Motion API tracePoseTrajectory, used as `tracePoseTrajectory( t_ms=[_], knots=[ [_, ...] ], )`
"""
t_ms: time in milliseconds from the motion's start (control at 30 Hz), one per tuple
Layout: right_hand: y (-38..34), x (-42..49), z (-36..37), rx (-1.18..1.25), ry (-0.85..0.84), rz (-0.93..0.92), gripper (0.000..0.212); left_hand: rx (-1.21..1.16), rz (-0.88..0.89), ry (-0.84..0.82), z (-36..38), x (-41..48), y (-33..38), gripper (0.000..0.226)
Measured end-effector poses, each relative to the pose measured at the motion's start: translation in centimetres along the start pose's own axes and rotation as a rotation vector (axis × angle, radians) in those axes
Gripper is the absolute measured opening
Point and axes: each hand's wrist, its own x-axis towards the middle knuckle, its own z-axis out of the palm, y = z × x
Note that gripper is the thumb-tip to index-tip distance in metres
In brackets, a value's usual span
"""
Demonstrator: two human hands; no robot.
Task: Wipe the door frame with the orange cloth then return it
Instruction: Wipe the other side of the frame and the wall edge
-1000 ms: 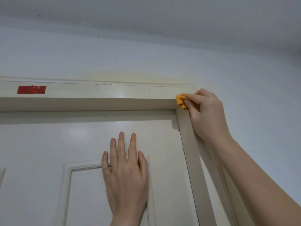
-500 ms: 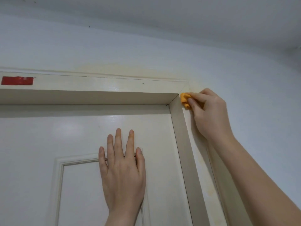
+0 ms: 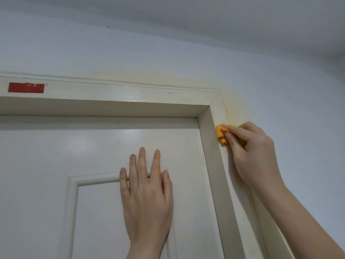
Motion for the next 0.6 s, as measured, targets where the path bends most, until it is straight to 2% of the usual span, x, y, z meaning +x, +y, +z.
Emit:
tracePoseTrajectory(
  t_ms=[133,333,433,600],
  knots=[
    [-1.1,0.8,1.2,0.023,-0.023,-0.057,0.022,0.019,0.025,-0.008,0.1,-0.3,-0.2,0.061],
    [0.4,0.6,0.4,-0.004,0.029,0.033,0.023,0.025,0.021,-0.016,0.0,-0.4,-0.1,0.061],
    [-0.4,-1.3,0.1,0.005,0.005,-0.002,0.024,0.037,0.041,-0.027,0.1,-0.5,-0.2,0.063],
    [-1.1,0.8,1.2,0.051,-0.044,-0.050,0.023,0.055,0.046,-0.030,0.2,-0.6,-0.3,0.063]
  ],
)
